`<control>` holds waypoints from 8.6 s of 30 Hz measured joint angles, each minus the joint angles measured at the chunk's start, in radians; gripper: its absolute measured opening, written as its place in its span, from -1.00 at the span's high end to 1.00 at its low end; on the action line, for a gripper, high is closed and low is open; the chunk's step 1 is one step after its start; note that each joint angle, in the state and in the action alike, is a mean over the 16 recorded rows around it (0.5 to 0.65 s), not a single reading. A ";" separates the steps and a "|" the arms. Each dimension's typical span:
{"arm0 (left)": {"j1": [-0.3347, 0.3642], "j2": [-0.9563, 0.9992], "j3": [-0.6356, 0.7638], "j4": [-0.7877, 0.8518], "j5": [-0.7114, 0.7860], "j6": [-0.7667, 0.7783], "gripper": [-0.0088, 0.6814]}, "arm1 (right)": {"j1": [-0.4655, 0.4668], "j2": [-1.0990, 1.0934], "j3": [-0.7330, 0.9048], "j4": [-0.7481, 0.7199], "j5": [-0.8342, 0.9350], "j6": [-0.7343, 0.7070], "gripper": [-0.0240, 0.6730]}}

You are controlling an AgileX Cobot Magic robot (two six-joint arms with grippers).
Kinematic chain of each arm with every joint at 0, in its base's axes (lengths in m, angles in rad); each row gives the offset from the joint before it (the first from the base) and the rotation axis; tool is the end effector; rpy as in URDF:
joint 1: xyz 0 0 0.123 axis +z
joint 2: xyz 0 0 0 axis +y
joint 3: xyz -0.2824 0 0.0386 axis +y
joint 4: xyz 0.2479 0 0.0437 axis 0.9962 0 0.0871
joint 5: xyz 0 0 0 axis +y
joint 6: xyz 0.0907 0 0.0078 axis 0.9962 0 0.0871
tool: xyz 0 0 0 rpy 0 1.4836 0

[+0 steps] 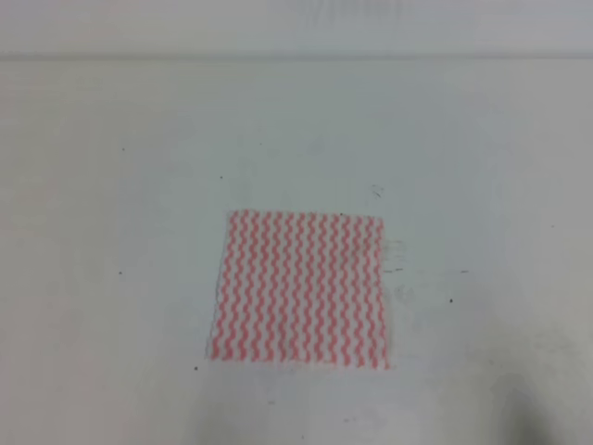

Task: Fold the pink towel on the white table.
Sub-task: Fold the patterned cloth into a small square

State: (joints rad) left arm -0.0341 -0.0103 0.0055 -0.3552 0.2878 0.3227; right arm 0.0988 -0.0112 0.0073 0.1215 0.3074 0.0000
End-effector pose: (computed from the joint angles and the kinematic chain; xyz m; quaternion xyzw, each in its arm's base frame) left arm 0.0537 -0.0109 0.1874 0.0375 0.7662 -0.0549 0.6392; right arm 0.0532 0.0086 0.1836 -0.0049 0.7786 0.0814 0.6222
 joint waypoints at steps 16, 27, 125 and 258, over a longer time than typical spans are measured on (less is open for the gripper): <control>-0.001 -0.011 0.012 -0.494 -0.191 -0.046 0.99 | 0.000 -0.007 0.010 0.317 -0.226 0.000 0.98; -0.001 -0.012 0.013 -0.593 -0.223 -0.047 0.99 | 0.000 -0.006 0.011 0.619 -0.294 0.000 0.98; -0.411 1.063 -0.547 -0.716 0.017 0.587 0.99 | 0.480 1.695 -0.885 0.530 0.126 0.058 -0.02; -0.411 1.061 -0.547 -0.716 0.014 0.654 0.99 | 0.480 1.681 -0.894 0.516 0.103 0.025 0.98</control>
State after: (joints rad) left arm -0.4451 1.0506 -0.5412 -1.0711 0.3015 0.9766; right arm 0.5784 1.6694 -0.8867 0.6372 0.4101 0.0246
